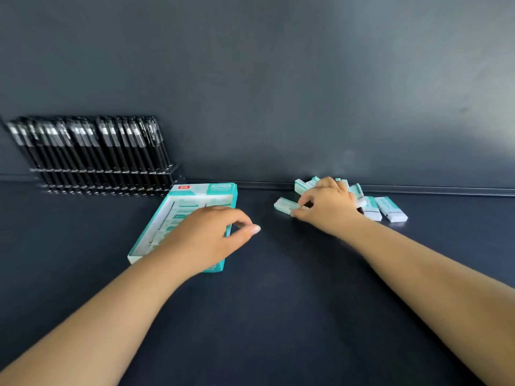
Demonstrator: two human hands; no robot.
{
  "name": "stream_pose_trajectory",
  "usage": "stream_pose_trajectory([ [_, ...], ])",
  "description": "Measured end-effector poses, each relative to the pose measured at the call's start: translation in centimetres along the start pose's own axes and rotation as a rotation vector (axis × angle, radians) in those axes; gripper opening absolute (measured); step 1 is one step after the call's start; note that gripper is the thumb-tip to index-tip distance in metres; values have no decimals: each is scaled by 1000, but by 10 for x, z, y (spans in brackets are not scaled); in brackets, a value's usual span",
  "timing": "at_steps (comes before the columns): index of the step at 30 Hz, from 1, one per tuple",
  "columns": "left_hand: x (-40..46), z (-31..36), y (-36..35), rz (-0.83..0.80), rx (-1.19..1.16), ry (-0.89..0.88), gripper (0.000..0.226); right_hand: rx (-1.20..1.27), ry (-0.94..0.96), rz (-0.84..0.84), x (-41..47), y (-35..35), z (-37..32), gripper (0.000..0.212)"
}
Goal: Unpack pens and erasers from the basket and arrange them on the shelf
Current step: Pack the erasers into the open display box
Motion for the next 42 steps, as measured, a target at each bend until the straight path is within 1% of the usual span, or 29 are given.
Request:
stream_pose_trajectory([
  [3, 5, 3, -3, -45, 13, -38, 29, 94, 95, -59, -15, -1, 3, 10],
  [6, 17, 12, -8, -105, 78, -114, 47, 304, 188, -84, -32, -1, 5, 23],
  [8, 25, 17, -15, -166, 126, -127, 59, 468, 234, -77, -41, 7, 3, 32],
  [10, 31, 20, -22, -208, 113, -136, 59, 618, 269, -50, -50, 20, 1, 39],
  [12, 33, 21, -24, -208, -19, -150, 41, 700, 294, -5, -58, 34, -2, 42],
  [14, 30, 20, -17, -160, -267, -113, 17, 831, 308, 9, -64, 43, -6, 42],
  [15, 28, 18, -13, -143, -409, -67, 15, 942, 303, 3, -65, 46, -8, 42],
  [17, 21, 20, -9, -131, -660, 18, 24, 1224, 259, -38, -69, 50, -12, 32],
  [19, 16, 25, -9, -105, -814, 63, 35, 1425, 211, -99, -71, 47, -19, 21],
  [21, 11, 31, -12, -95, -933, 98, 42, 1477, 164, -138, -72, 40, -25, 20],
  [23, 8, 35, -16, -123, -981, 130, 48, 1499, 117, -146, -71, 36, -26, 20],
  [25, 7, 34, -16, -125, -1020, 157, 46, 1495, 93, -139, -70, 37, -25, 21],
  [27, 8, 31, -14, -105, -1108, 174, 33, 1476, 105, -141, -71, 37, -26, 21],
  [29, 8, 32, -13, -127, -1180, 183, 23, 1462, 135, -161, -72, 38, -27, 20],
  [32, 5, 37, -16, -175, -1309, 230, 22, 1389, 153, -127, -76, 40, -28, 22],
  [33, 6, 37, -17, -167, -1366, 256, 22, 1310, 156, -97, -78, 41, -26, 26],
  [36, 9, 42, -22, -143, -1502, 325, 33, 835, 242, 94, -86, 46, -22, 36],
  [37, 10, 44, -24, -157, -1501, 333, 36, 712, 269, 163, -87, 47, -20, 37],
  [39, 14, 47, -29, -198, -1420, 343, 30, 571, 241, 252, -87, 51, -12, 31],
  [40, 18, 47, -29, -198, -1354, 346, 21, 507, 193, 261, -85, 52, -4, 29],
  [42, 35, 41, -23, -144, -1156, 318, 5, 388, 89, 221, -78, 52, 21, 27],
])
Point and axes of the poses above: each hand's wrist, its own x-axis towards the middle knuckle, its own y-axis out of the back of the hand, z = x × y, the point moved 4 cm from there along x, towards the middle knuckle, and after that the axes turned 8 degrees about -x, right-handed, at the moved point
